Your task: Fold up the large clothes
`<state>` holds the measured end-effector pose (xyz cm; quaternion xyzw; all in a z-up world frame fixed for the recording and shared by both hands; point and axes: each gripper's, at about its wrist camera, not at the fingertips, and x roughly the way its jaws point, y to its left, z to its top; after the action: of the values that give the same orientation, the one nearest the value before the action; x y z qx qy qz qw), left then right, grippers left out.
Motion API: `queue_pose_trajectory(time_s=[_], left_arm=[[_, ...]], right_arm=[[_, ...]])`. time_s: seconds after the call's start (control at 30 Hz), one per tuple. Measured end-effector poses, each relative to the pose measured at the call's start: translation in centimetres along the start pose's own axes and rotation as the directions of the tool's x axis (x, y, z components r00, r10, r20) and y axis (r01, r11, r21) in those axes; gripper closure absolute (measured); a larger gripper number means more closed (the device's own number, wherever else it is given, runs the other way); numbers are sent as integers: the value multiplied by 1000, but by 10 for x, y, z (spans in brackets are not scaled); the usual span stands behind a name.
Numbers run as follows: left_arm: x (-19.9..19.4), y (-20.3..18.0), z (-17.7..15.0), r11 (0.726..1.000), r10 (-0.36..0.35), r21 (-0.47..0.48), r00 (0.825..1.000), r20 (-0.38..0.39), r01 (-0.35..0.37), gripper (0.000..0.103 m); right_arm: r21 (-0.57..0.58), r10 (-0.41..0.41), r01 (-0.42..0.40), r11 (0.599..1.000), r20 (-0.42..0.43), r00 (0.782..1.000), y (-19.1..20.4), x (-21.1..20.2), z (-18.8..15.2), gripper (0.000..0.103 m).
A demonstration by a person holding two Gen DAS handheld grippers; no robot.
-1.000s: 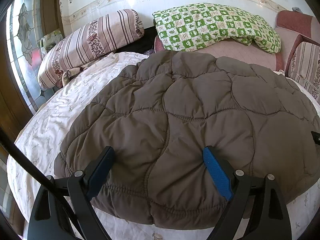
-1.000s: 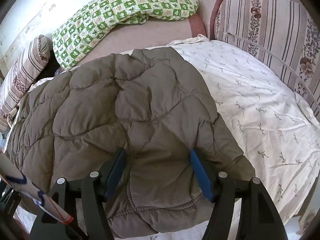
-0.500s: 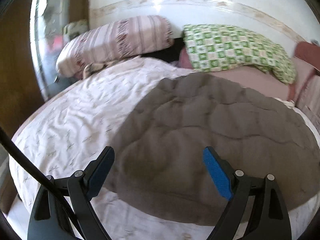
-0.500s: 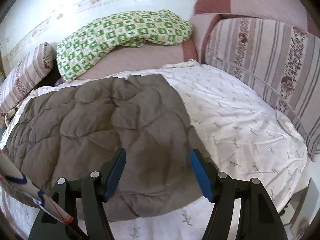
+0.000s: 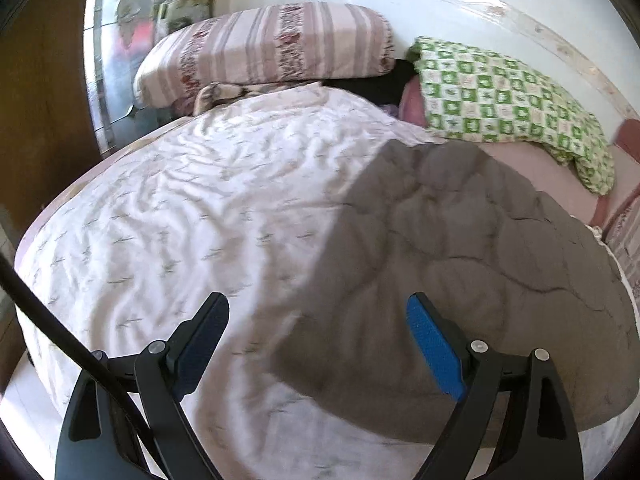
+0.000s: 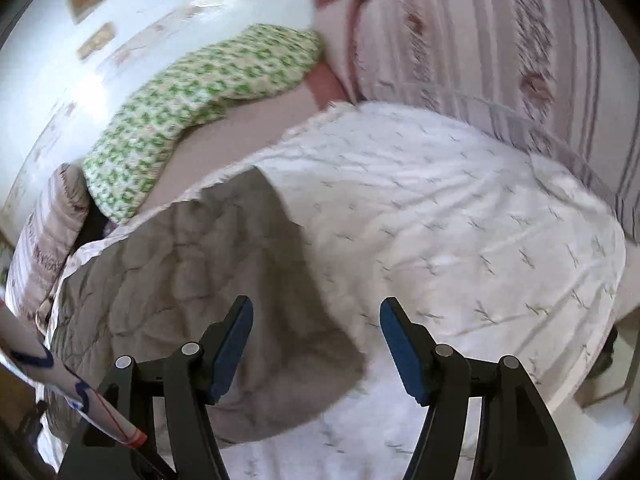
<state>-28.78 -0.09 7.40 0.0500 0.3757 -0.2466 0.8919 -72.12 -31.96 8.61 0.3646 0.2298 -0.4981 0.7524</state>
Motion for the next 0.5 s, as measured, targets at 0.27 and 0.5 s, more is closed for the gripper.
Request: queue_pose_trajectory(time_s=[0.27,0.5], left_arm=[[16,-3,-10,995,52,84,997,-62,-47,13],[-28,-13,18,998,-20,69,997,77,15,13]], right_arm=[[-89,-113,103,991,-107,988,-3,25,-12,64],[-121,-17,24,992,63,998,21,-18,8,62]])
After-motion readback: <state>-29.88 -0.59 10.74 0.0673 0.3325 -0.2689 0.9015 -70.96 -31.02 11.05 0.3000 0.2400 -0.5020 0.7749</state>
